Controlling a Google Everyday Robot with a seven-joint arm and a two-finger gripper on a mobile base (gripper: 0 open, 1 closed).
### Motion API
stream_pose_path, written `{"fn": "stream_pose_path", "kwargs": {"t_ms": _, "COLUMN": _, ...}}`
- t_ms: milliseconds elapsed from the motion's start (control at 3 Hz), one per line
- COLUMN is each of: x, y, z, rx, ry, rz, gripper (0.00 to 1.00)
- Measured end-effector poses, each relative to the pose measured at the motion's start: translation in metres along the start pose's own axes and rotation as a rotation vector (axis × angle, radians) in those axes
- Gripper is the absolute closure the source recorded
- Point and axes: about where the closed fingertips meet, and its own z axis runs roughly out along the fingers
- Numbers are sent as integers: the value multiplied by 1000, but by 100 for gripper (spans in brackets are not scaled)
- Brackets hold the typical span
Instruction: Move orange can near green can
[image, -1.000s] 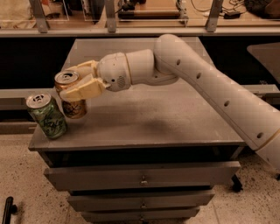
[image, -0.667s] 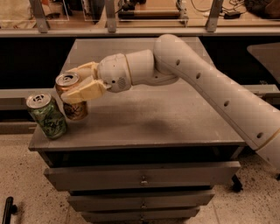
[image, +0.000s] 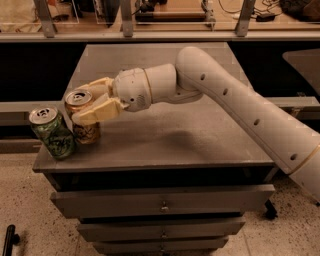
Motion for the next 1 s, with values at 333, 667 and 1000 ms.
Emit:
{"fn": "stream_pose_path", "kwargs": {"t_ms": 333, "x": 3, "y": 8, "z": 2, "rx": -27, "ry": 8, "rz": -7, "gripper": 100}}
{"fn": "stream_pose_path", "kwargs": {"t_ms": 667, "x": 8, "y": 11, "z": 0, "rx": -21, "ry": 26, "rz": -15, "gripper": 84}}
{"fn": "stream_pose_path", "kwargs": {"t_ms": 1000, "x": 14, "y": 11, "z": -4, "rx": -9, "ry": 68, "rz": -52, "gripper": 61}}
